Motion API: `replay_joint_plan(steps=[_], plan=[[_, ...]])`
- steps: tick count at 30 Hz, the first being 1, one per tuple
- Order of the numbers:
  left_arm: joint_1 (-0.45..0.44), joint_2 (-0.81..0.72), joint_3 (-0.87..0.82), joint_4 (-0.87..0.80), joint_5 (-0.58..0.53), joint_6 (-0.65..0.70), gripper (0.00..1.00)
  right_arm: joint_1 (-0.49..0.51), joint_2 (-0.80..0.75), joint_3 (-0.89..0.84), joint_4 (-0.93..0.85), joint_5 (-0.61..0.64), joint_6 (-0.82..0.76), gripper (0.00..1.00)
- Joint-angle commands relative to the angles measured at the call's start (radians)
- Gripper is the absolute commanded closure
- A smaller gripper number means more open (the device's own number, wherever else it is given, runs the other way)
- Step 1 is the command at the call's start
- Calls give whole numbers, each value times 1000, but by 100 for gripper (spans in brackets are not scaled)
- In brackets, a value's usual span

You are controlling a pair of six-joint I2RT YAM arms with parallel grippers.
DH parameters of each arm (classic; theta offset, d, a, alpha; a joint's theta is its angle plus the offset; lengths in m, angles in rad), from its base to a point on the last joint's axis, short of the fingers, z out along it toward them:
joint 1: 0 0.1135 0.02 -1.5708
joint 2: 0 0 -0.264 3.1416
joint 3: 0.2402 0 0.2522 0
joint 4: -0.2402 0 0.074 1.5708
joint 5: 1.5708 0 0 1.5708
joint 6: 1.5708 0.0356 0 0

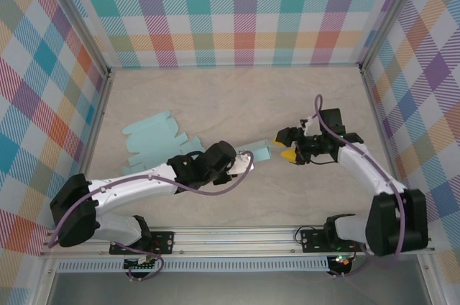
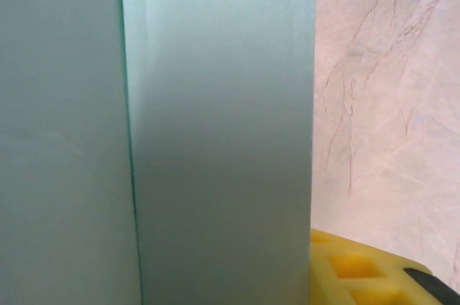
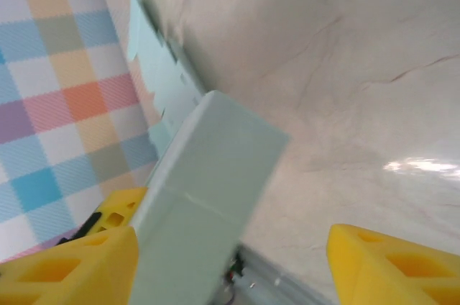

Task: Fold the paper box

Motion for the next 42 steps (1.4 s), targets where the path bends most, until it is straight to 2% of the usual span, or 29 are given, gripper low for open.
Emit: replay_joint_plan(steps=[1, 4, 8, 14, 17, 21, 25, 30, 33, 35, 40, 42], plan=[[51, -11, 44, -158, 145, -60, 59, -11, -134, 3, -149, 217, -120, 27], [84, 42, 84, -212, 213, -52, 59, -11, -256, -1, -204, 311, -177, 27], [121, 148, 165, -296, 340, -11, 60, -3, -359, 10, -226, 298, -266, 29], [160, 296, 302, -414, 474, 85, 60, 93, -395, 28, -238, 364, -354, 33], [173, 362, 347, -445, 469, 111, 59, 161, -369, 26, -217, 401, -383, 35], [184, 398, 379, -450, 469, 119, 50, 229, -309, 27, -172, 484, -415, 35], [188, 400, 380, -415, 451, 112, 40, 245, -244, 29, -108, 475, -425, 37], [192, 394, 375, -383, 412, 96, 35, 253, -182, 63, -89, 487, -472, 37], [194, 380, 362, -363, 388, 88, 22, 255, -151, 78, -87, 485, -504, 37], [195, 366, 354, -345, 378, 80, 18, 258, -130, 88, -87, 470, -529, 35], [195, 319, 325, -285, 345, 41, 16, 278, -85, 117, -84, 461, -567, 35], [196, 296, 307, -263, 332, 24, 12, 281, -66, 129, -90, 463, -579, 35]])
